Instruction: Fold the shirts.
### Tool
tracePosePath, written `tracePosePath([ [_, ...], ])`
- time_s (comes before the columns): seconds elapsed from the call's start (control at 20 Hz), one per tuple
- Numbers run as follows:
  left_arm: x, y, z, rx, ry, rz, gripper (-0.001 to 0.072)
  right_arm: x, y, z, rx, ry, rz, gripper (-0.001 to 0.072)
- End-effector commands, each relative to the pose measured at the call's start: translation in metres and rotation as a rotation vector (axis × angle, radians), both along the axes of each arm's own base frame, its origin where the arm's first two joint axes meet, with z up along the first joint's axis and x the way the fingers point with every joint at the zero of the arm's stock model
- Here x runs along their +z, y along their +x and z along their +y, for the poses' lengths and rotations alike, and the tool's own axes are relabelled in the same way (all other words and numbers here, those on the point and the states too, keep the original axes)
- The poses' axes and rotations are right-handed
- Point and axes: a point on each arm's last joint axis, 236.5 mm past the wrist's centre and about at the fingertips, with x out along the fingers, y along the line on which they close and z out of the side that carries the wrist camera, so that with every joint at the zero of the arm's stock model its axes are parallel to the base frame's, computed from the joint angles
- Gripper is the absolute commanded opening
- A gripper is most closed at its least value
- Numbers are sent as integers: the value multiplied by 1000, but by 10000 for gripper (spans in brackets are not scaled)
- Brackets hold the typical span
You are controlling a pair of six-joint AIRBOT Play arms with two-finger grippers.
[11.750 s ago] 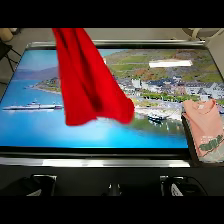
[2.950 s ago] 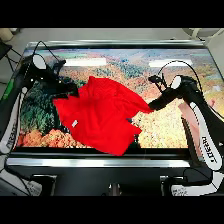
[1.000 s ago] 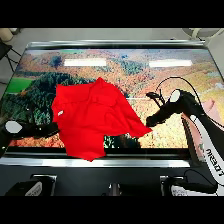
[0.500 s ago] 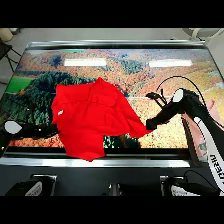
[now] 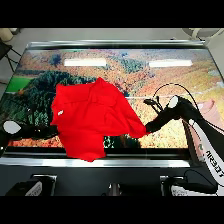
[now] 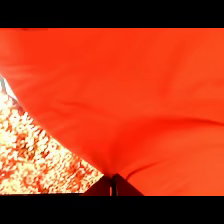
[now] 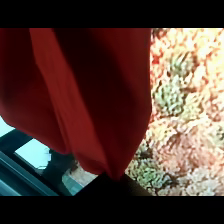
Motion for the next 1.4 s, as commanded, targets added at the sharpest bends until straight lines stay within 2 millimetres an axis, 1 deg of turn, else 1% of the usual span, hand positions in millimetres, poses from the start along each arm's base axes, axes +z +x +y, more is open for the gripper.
tracePosePath([
  [0.0,41,21,1,-45,22,-129,20,23,16,-6,-16,-33,-60,12],
  [0.05,82,43,5,-38,42,-259,20,52,42,-9,-25,-44,-189,12],
  [0.1,133,62,8,-27,62,-409,21,91,68,-14,-28,-59,-337,12],
  [0.15,201,78,11,-13,86,-591,21,149,95,-18,-34,-73,-516,12],
  [0.2,274,85,13,3,107,-772,21,216,115,-23,-47,-85,-701,13],
  [0.25,358,79,15,20,128,-975,20,299,126,-32,-79,-108,-917,14],
  [0.3,436,62,15,42,140,-1162,21,383,123,-45,-125,-138,-1131,14],
  [0.35,512,32,15,60,158,-1352,21,473,100,-63,-183,-185,-1361,14],
  [0.4,574,-5,13,74,179,-1515,21,548,65,-80,-245,-223,-1561,13],
  [0.45,615,-40,12,83,200,-1632,21,611,18,-96,-323,-238,-1737,13],
  [0.5,642,-68,10,86,212,-1713,20,649,-23,-106,-390,-227,-1851,12],
  [0.55,659,-92,6,90,192,-1763,20,671,-58,-108,-429,-190,-1925,12],
  [0.6,664,-105,-2,76,147,-1777,21,676,-78,-109,-445,-173,-1946,12],
  [0.65,665,-114,-10,56,105,-1780,21,675,-90,-110,-444,-175,-1942,12],
  [0.7,665,-116,-13,46,89,-1779,21,671,-95,-113,-442,-195,-1928,12],
  [0.75,664,-115,-13,45,92,-1774,20,665,-97,-118,-442,-228,-1905,12],
  [0.9,656,-109,-13,36,109,-1737,20,646,-91,-119,-432,-250,-1823,13],
  [1.05,637,-98,-2,46,197,-1658,20,626,-83,-120,-412,-274,-1743,13],
  [1.1,627,-93,2,50,219,-1614,21,613,-79,-120,-402,-285,-1688,13],
  [1.15,613,-85,7,54,238,-1551,21,593,-72,-120,-380,-306,-1605,13],
  [1.2,596,-75,11,50,261,-1477,21,568,-64,-120,-348,-331,-1502,13],
  [1.25,575,-62,14,38,274,-1395,20,542,-55,-120,-328,-346,-1389,13],
  [1.3,549,-46,17,22,279,-1296,20,507,-46,-117,-296,-357,-1236,13],
  [1.35,516,-27,18,0,273,-1179,21,478,-35,-116,-272,-373,-1111,13],
])
